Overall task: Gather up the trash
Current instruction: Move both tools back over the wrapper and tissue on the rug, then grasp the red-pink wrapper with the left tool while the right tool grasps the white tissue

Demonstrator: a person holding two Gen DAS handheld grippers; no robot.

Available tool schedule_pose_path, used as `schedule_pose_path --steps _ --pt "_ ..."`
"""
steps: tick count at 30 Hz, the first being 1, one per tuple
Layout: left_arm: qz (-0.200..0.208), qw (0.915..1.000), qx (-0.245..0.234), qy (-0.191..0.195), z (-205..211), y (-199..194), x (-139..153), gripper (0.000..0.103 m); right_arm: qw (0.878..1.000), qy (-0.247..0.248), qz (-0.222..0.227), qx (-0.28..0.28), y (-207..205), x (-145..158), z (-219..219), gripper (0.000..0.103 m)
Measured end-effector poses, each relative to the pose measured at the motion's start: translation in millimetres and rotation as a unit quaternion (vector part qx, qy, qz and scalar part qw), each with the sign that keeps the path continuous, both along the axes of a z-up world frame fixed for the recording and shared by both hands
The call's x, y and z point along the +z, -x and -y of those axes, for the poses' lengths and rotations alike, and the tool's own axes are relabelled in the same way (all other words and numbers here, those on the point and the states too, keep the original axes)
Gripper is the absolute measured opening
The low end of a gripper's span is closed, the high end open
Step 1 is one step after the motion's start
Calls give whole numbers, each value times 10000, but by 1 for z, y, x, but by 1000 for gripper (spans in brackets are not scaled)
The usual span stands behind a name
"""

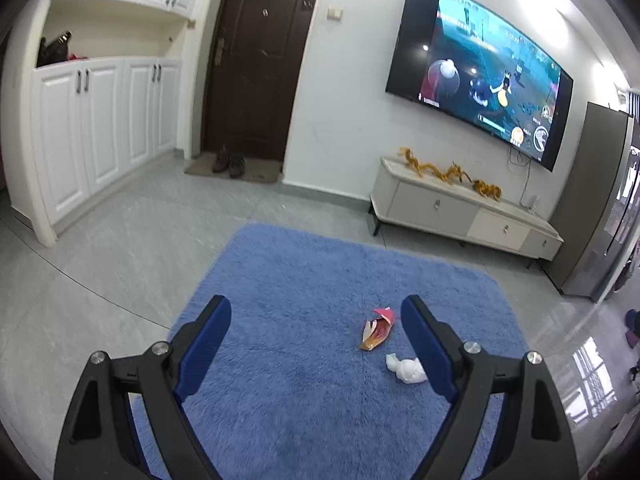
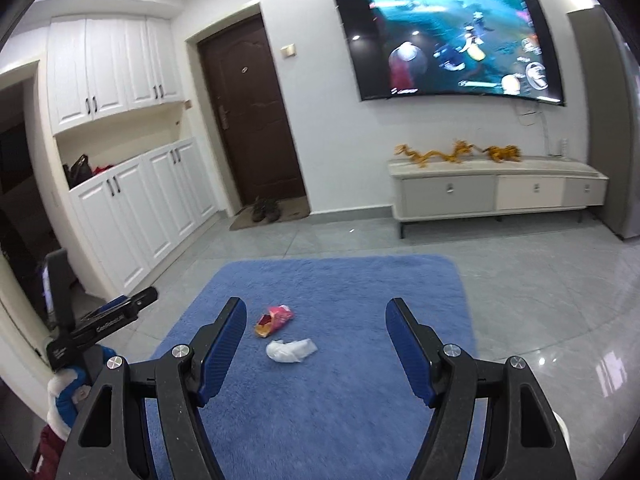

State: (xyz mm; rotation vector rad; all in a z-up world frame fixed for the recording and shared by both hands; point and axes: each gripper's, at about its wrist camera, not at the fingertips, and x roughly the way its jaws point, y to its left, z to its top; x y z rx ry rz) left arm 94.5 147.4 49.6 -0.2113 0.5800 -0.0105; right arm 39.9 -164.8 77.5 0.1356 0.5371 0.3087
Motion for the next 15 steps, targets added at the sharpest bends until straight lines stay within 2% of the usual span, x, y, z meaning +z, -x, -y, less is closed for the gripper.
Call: schedule_pose_path --steps 3,6,10,15 --pt "-277 9993 -254 37 9 -29 -21 86 9993 -8 -295 216 -24 -26 -12 70" --pt "-570 9958 -713 118 25 -60 -45 83 9971 -11 -585 476 -47 -54 -24 70" --pt "-1032 9867 -1231 244 50 -102 -81 77 9926 142 -918 788 -75 -91 -40 70" --pt "-1457 9770 -1517 342 72 -136 -116 70 9865 434 -1172 1062 -103 -119 -60 70"
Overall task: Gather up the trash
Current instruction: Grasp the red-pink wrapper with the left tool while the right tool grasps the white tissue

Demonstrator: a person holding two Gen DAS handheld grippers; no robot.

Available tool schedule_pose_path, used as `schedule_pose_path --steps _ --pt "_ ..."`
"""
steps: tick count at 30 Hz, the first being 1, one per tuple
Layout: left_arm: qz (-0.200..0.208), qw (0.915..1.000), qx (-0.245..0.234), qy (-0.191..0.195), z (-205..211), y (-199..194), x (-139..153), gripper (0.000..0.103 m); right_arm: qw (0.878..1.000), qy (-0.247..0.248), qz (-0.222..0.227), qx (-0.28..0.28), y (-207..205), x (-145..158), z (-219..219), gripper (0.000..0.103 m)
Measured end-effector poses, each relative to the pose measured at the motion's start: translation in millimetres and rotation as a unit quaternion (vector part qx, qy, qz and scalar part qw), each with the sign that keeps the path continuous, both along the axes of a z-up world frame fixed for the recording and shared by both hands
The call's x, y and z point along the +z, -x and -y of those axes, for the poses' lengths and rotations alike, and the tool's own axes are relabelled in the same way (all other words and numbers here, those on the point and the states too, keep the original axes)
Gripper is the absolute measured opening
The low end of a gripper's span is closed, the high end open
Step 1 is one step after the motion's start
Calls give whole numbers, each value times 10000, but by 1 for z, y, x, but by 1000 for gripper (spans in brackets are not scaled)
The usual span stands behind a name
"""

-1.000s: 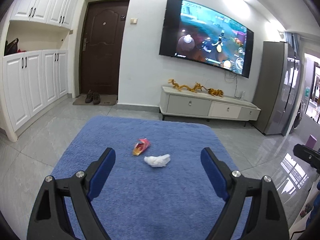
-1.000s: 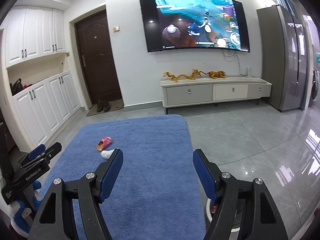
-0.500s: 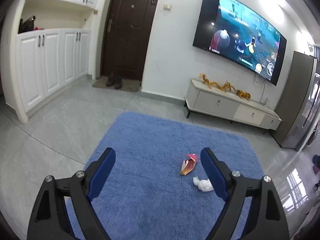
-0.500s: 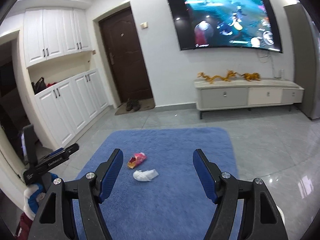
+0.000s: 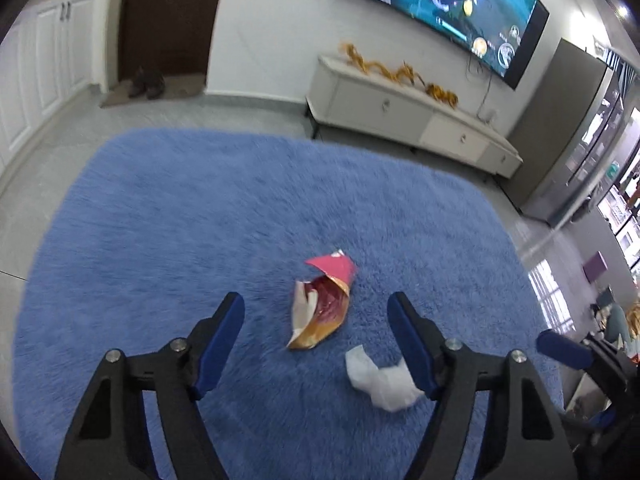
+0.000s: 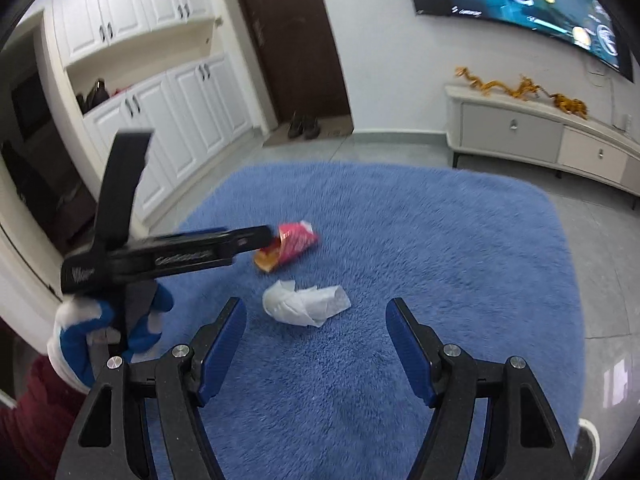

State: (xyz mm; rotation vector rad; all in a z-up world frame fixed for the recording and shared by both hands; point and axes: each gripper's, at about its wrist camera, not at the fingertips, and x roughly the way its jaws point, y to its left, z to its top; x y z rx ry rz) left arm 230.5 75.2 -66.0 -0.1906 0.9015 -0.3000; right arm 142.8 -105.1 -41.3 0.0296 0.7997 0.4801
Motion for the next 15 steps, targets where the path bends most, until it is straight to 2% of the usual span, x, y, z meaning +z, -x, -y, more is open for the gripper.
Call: schedule_pose_path --steps 4,8,10,12,15 --pt "-281 9994 -18 217 -1 -18 -22 56 9992 285 -144 250 -18 -21 -19 71" --pt "-171 9996 -23 239 -5 -22 -24 41 9976 474 -231 445 -31 -40 -36 73" --pt "-173 9989 -81 420 -7 -23 -25 31 9972 506 -265 490 -39 -48 -44 73" --pt "-143 9990 -97 411 -9 -21 -25 29 9972 478 -299 490 -43 -53 -48 72" --pt "-80 9995 -125 274 -7 -14 -22 27 9973 412 -320 510 -40 -55 -49 42"
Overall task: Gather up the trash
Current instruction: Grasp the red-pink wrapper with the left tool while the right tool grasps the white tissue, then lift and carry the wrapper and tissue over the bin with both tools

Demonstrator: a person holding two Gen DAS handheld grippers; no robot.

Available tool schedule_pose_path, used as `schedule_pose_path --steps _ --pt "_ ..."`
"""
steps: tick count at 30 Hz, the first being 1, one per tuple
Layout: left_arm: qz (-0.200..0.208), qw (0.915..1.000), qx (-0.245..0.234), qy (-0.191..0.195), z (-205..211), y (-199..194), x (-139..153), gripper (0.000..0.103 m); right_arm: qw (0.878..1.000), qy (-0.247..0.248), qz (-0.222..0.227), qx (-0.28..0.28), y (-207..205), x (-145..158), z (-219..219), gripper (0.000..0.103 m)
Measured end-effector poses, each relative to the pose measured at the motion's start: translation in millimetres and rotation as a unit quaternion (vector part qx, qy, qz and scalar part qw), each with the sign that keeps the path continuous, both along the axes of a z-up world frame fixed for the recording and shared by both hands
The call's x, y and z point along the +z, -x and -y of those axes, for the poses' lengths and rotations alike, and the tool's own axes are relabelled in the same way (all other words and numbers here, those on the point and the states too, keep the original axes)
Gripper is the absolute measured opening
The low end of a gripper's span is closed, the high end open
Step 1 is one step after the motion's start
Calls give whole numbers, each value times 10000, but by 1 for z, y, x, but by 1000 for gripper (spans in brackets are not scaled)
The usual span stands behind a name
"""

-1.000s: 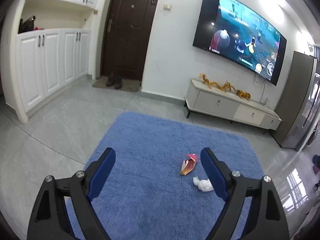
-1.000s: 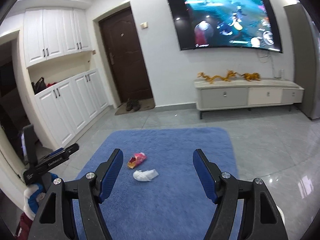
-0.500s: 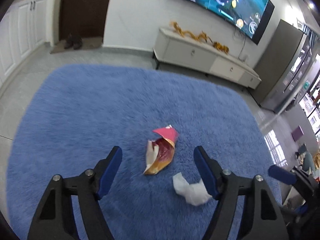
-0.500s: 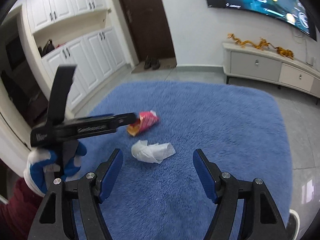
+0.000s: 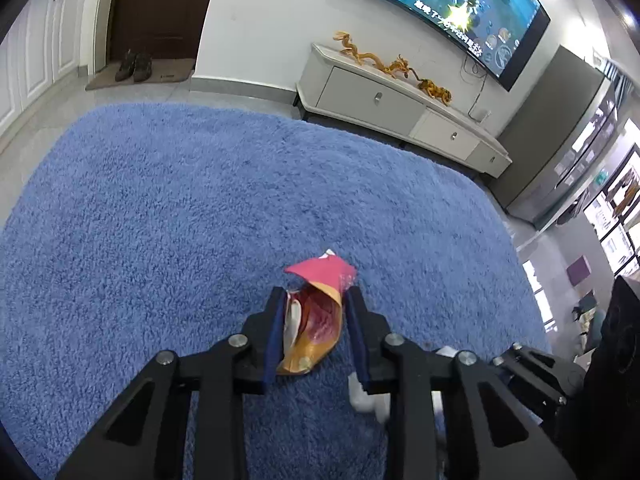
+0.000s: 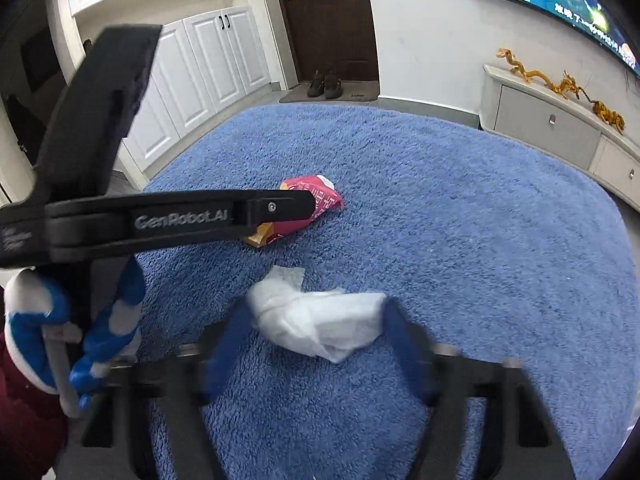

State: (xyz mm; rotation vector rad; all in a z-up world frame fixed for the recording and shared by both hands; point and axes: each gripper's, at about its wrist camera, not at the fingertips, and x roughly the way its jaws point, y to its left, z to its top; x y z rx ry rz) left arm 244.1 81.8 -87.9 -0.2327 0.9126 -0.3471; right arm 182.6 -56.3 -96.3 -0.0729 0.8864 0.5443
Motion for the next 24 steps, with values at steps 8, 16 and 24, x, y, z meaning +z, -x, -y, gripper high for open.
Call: schedule_pose_path --steps 8,16,24 --pt "396 9991 103 -81 -5 54 37 27 9993 -85 353 -32 54 31 16 24" --pt "1048 9933 64 -486 18 150 84 27 9945 -330 924 -366 149 89 53 24" --pt "1705 9808 -77 -940 56 235 114 27 9818 -336 1434 -1195 220 132 121 24"
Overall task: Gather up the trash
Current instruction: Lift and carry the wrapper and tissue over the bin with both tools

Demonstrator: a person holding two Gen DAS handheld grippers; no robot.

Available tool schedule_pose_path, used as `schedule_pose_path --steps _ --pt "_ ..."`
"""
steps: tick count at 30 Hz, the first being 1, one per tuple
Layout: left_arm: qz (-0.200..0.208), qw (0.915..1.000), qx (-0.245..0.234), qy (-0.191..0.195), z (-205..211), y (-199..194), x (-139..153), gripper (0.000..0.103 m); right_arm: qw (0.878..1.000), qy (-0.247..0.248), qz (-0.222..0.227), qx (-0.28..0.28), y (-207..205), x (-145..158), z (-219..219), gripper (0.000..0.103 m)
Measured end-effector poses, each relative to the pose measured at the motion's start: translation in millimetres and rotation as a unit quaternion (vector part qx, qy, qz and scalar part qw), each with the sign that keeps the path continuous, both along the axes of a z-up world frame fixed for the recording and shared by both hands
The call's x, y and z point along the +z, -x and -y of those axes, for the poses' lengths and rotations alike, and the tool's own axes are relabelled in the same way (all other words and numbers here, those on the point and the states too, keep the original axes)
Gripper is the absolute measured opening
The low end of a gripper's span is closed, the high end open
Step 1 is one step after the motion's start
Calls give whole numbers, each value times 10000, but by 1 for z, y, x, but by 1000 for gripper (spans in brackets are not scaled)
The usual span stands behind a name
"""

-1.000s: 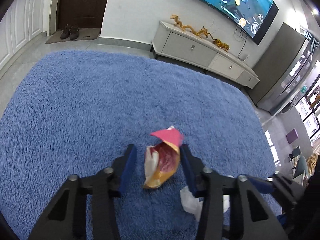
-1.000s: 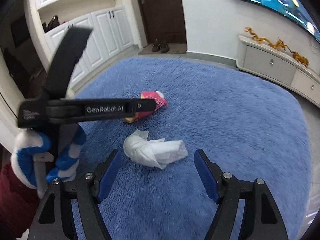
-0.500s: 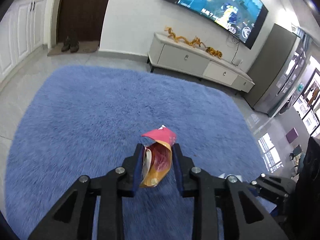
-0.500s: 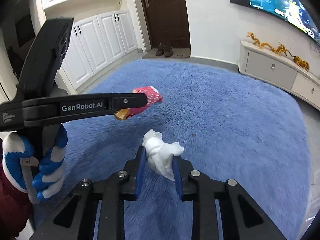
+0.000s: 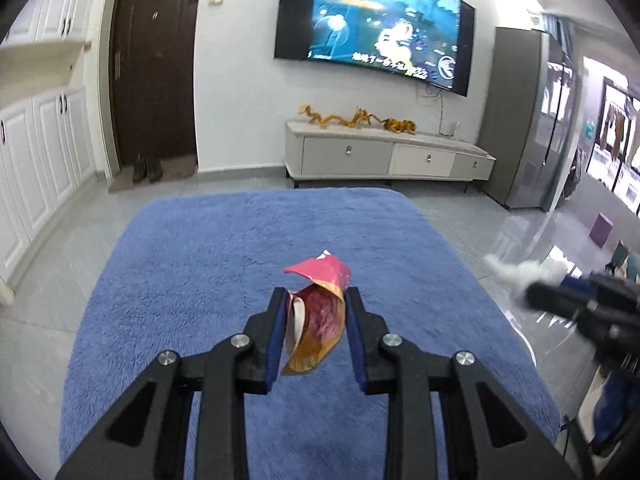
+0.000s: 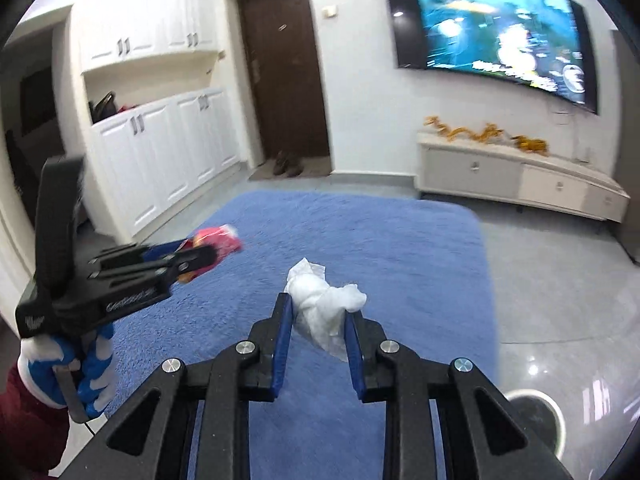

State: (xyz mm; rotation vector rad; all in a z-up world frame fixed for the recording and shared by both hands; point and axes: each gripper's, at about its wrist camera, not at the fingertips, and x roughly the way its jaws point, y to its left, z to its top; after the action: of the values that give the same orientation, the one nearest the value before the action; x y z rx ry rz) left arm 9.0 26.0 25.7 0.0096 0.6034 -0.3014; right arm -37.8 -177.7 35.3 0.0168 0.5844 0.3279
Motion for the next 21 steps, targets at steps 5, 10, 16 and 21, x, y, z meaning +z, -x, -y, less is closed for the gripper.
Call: schedule_pose_path --steps 5,10,16,21 --pt "329 9991 -99 -232 24 33 15 27 9985 -96 156 -524 30 8 40 24" --pt "561 9969 -278 -481 54 55 24 27 9939 -249 309 -1024 55 10 77 24" --pt "631 9936 -556 -747 95 71 29 27 9863 -331 448 -1550 84 16 120 24" --pt "644 9898 -835 -959 133 73 30 27 9793 -382 505 -1924 102 14 154 24"
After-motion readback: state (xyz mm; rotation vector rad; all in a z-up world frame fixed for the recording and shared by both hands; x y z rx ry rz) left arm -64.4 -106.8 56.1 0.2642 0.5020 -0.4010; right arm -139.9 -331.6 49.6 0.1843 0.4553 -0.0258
